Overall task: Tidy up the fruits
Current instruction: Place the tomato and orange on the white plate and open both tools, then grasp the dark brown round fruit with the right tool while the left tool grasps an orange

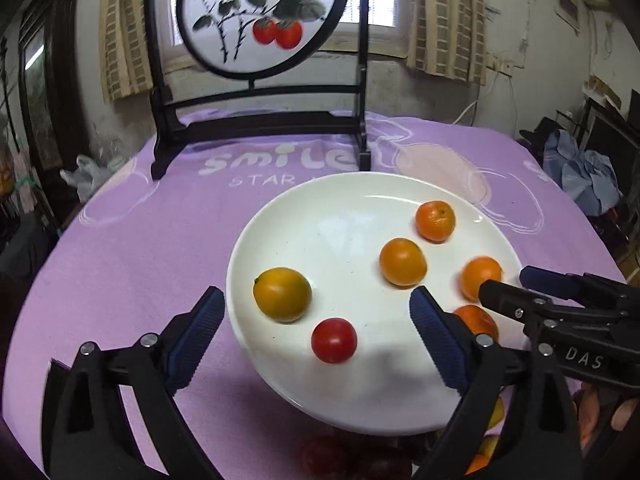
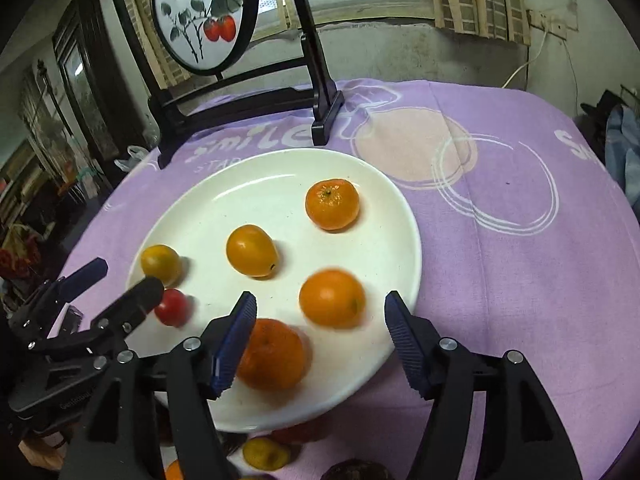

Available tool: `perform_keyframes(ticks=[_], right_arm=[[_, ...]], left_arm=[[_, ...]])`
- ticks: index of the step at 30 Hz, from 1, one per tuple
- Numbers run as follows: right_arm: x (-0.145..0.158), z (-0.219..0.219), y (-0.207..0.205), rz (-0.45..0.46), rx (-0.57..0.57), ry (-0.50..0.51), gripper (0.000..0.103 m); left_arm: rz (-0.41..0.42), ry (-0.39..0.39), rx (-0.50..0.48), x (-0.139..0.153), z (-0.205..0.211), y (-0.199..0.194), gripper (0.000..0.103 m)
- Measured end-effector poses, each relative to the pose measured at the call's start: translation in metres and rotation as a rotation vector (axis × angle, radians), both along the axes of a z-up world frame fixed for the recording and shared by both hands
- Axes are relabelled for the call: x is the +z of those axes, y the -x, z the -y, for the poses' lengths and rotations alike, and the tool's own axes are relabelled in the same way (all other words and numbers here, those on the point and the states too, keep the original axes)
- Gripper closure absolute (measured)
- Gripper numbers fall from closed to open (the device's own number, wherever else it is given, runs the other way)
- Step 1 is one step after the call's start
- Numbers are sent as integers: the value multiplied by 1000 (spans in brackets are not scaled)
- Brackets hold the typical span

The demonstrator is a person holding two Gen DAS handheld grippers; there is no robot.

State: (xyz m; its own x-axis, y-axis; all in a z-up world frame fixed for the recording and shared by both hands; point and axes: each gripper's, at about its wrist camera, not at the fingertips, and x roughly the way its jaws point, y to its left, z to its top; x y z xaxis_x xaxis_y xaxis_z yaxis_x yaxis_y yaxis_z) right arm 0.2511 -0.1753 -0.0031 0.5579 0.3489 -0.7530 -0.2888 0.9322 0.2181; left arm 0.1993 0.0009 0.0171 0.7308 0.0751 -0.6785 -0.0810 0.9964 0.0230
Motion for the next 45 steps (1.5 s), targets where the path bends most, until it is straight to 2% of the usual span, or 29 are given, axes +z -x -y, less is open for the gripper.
perform_keyframes(ticks=[4, 7, 12, 19, 22, 26, 30, 37, 39, 40, 41, 45], right_arm=[[13, 23, 22, 14, -22, -45, 29], [20, 41, 42, 32, -36, -37, 28], [17, 63, 78, 32, -34, 54, 28], [0, 73, 127, 17, -23, 159, 28], [-5, 76, 143, 14, -35, 161, 28], [-8, 82, 156, 13, -62, 174, 28], [-17, 91, 157, -16, -88, 209, 28], [-39, 86, 138, -61, -128, 290, 28], [-42, 85, 133, -56, -131, 280, 32], [-41, 85, 132, -46, -132, 265, 48], [-39, 86, 131, -44, -130, 259, 59], [-36, 86, 133, -45, -147, 278, 59]], left_arm=[[-22, 11, 4, 11, 2, 10, 8], [-45, 33, 3, 17, 0, 21, 8], [-59, 65, -17, 20, -3, 52, 5], [-82, 40, -56, 8, 1, 90, 5], [-91, 36, -56, 0, -1, 96, 4], [-108, 43, -42, -12, -11, 100, 4], [-94, -30, 11, -18, -22, 106, 5], [-151, 56, -4, -27, -37, 103, 5], [-153, 58, -14, -29, -35, 103, 5], [-156, 58, -26, -30, -34, 104, 5], [-159, 58, -35, -31, -31, 104, 5], [-182, 55, -59, -36, -24, 102, 4]])
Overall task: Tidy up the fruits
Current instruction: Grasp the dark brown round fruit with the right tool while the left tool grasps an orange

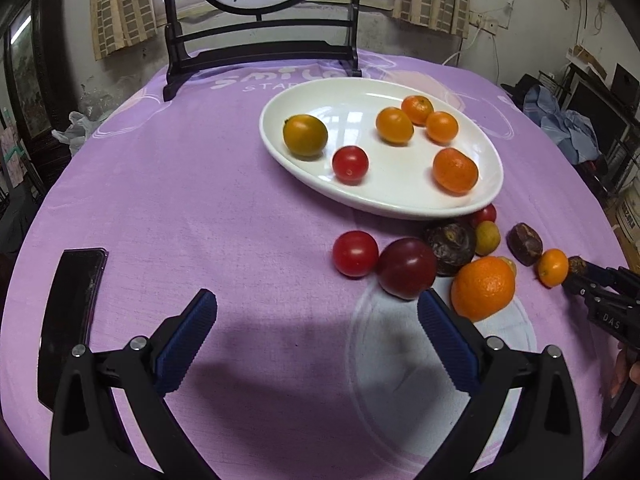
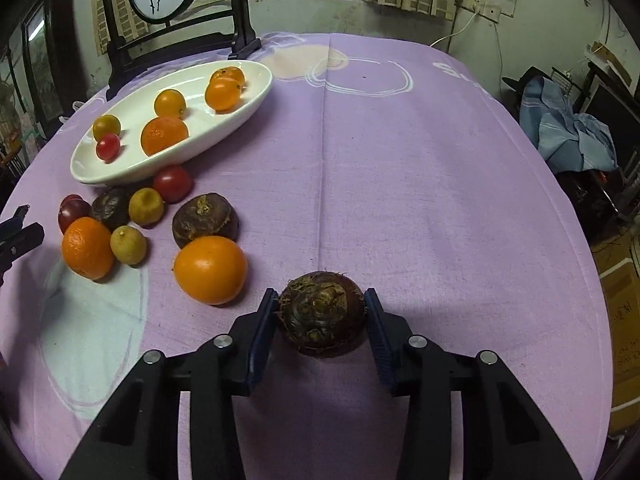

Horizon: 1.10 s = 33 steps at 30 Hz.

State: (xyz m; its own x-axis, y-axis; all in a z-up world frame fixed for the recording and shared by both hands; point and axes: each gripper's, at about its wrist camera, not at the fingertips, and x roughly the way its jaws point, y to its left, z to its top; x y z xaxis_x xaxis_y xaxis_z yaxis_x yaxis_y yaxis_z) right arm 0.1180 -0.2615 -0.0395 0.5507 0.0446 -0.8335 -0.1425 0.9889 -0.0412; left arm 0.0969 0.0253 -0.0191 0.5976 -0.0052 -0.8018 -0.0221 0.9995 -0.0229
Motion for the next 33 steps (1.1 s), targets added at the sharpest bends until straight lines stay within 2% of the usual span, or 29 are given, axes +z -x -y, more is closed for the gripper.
perform_keyframes(ticks=[4, 10, 14, 17, 19, 23, 26, 29, 30, 32, 33], right_arm=[[14, -5, 7, 19, 12, -57, 59], [40, -46, 21, 64, 158, -132, 59], [37, -65, 24, 82, 235, -178, 59], [28, -66, 25, 57, 264, -166, 59], [28, -60, 26, 62, 264, -161, 59], [31, -39, 23, 74, 195, -183, 59], [29, -30, 22, 70, 156, -187, 59], [30, -28, 23, 74, 153, -193, 59], [30, -28, 25, 78, 155, -198, 59], [33, -28, 27, 88, 162, -209, 59], [34, -27, 28, 91, 164, -215, 59]], left_arm=[[-16, 2, -22, -4, 5, -1, 4], [-41, 8, -53, -9, 11, -1, 4], [-55, 8, -75, -13, 17, -1, 4], [-72, 25, -106, -16, 23, 0, 5], [-74, 29, -136, -16, 32, 3, 5], [-113, 55, -184, -17, 50, 8, 5], [-88, 21, -176, -12, 61, 10, 5], [-102, 20, -161, -11, 71, 8, 5], [-107, 12, -152, -12, 75, 7, 6], [-114, -13, -146, -13, 86, 3, 24], [-125, -16, -146, -15, 90, 2, 26]])
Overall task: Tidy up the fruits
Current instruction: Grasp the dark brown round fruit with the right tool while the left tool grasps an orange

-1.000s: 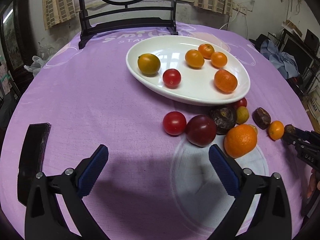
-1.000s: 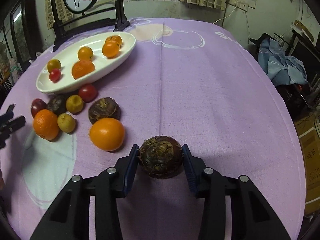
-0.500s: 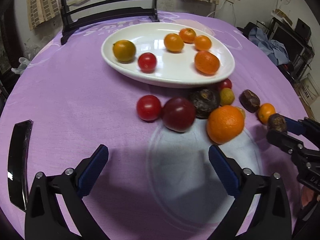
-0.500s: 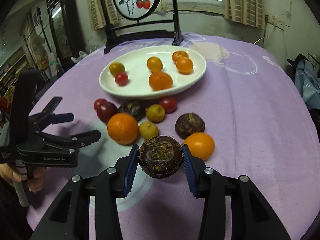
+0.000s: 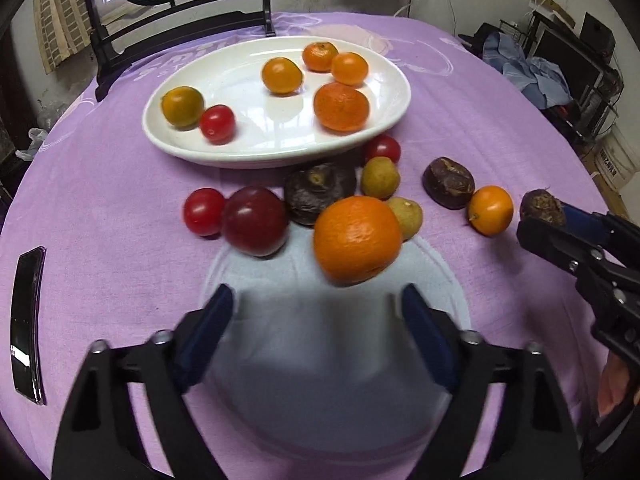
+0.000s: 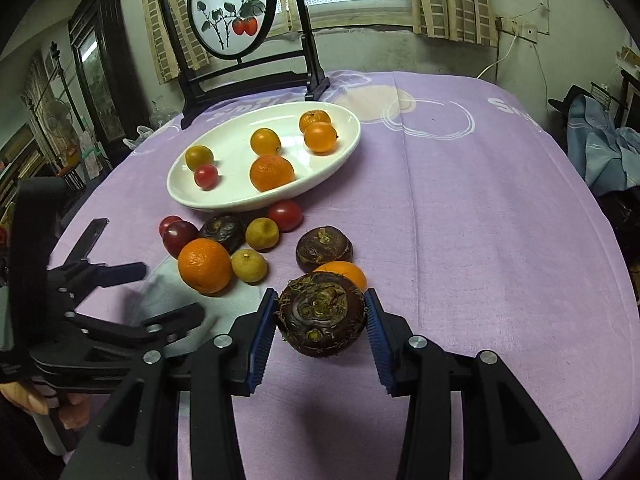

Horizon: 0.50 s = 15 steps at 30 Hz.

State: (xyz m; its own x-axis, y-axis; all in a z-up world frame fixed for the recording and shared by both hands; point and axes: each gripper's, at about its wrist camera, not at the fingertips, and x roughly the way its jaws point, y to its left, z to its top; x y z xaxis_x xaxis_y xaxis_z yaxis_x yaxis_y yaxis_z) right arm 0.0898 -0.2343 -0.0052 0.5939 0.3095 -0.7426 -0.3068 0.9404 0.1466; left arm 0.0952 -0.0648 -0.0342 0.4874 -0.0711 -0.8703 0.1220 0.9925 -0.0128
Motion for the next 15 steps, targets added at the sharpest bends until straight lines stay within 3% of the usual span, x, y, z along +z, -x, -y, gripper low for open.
perform_keyframes(ticks=[3, 8, 12, 15], right_arm=[[3, 1, 3, 9, 1, -11, 59], [5, 2, 4, 16, 5, -22, 59], [4, 1, 4, 13, 9, -21, 58], [2, 1, 3, 5, 9, -18, 58]], left_arm=[[-38, 6, 3, -7, 10, -7, 26], [-21, -17, 29, -9, 20, -17, 27], [-17, -12, 44, -8, 22, -26, 38], [-7, 20, 61, -6, 18, -32, 52]])
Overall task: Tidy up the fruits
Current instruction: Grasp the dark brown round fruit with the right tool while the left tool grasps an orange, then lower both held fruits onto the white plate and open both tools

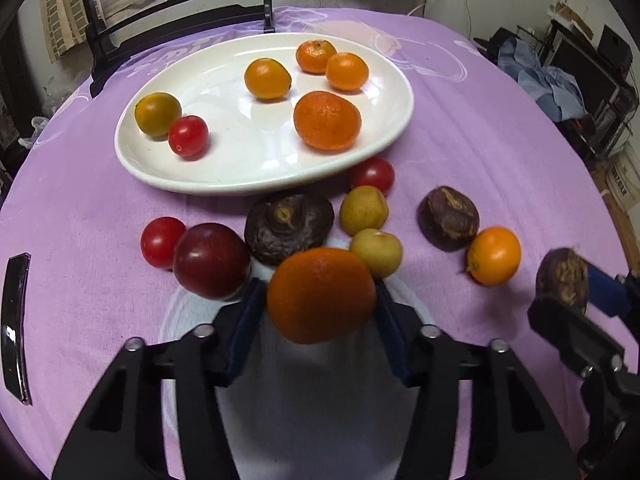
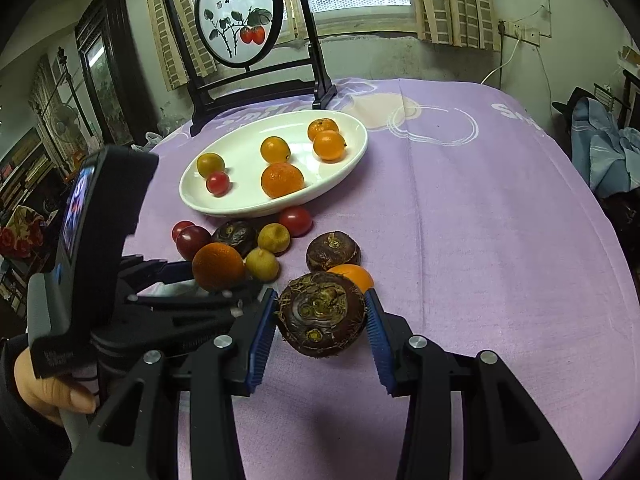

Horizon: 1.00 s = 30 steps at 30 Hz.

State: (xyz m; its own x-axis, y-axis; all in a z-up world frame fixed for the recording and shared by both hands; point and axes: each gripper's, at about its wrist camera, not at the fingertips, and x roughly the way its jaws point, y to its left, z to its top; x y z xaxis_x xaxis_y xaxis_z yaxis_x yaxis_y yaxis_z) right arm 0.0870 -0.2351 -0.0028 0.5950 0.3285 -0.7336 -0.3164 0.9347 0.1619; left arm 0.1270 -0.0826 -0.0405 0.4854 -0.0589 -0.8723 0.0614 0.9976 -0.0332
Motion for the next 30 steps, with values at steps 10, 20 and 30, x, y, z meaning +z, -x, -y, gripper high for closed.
perform_keyframes(ticks=[10, 20, 30], right_arm=[[-5, -3, -2, -5, 1, 11, 59], [-4, -13, -3, 3, 14, 2, 59], [43, -42, -32, 81, 66, 0, 59]], left_arm=[[16, 44, -41, 12, -16, 26, 58], [85, 57, -28, 43, -53, 37, 59], [117, 101, -27, 69, -73, -19, 59]])
